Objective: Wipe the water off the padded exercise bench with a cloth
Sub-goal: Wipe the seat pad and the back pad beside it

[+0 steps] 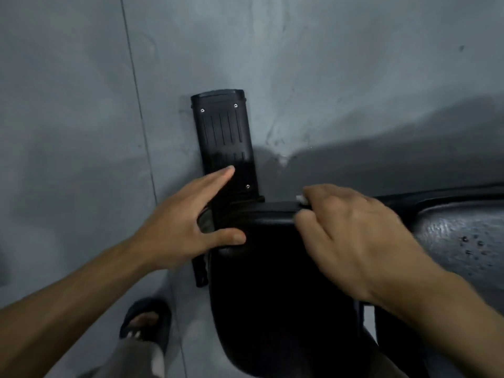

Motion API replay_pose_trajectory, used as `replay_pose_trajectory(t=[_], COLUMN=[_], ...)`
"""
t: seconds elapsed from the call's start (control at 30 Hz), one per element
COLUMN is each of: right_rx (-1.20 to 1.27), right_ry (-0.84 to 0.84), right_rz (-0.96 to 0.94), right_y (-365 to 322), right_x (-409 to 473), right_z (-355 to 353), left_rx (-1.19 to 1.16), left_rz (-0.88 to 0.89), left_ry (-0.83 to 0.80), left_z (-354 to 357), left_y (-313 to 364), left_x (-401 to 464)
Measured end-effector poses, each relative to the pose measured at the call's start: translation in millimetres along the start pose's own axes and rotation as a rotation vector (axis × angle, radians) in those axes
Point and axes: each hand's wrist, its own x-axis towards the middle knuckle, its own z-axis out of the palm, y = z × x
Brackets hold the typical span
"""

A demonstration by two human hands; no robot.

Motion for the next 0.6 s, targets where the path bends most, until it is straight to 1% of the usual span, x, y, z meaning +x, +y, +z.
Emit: replay_pose_trajectory(t=[0.03, 0.07, 0.1, 0.13, 0.17, 0.23, 0.33, 0.37, 0.4, 0.47, 0.53, 0.6], right_rx=[-0.053, -0.170, -0.235, -0.268, -0.251, -0.191, -0.005, 0.000, -0.059, -0.190, -0.199, -0.196], right_ry=[-0.039, -0.047, -0.107, -0.103, -0.133, -0.084, -0.044, -0.023, -0.006, -0.010, -0.064, -0.143], right_rz=[-0.048, -0.148, -0.196, -0.239, -0.208, -0.121, 0.086, 0.109, 0.105, 0.005, -0.106, -0.152], right_y=[-10.1, -22.2, -31.1, -34.2, -33.4, -20.6, 8.5, 9.5, 4.9, -21.9, -49.5, -58.7], right_x=[7.4, 14.4, 20.4, 23.1, 21.7, 8.7, -6.0, -8.5, -8.0, 0.9, 9.4, 15.2], right_z=[4.1, 9.5, 13.6, 14.1, 9.6, -1.5, -4.7, 0.0, 4.4, 11.6, 18.8, 17.7], left_rx=[0.007, 0.005, -0.008, -0.023, -0.027, -0.009, -0.002, -0.014, -0.031, -0.081, -0.132, -0.153], left_rz=[-0.018, -0.044, -0.079, -0.123, -0.170, -0.261, -0.339, -0.359, -0.373, -0.373, -0.345, -0.323], left_ry=[0.008, 0.018, 0.030, 0.039, 0.046, 0.045, 0.040, 0.045, 0.053, 0.063, 0.071, 0.083], left_z=[-0.2, 0.4, 1.5, 2.1, 2.2, 2.6, 4.1, 4.8, 5.3, 8.0, 7.7, 8.3], left_y=[3.2, 6.4, 9.8, 14.4, 19.3, 27.6, 37.6, 40.6, 42.6, 40.0, 34.5, 30.4], left_x=[-3.0, -6.3, -9.6, -12.9, -16.2, -21.7, -25.5, -26.3, -26.7, -27.0, -27.3, -30.1])
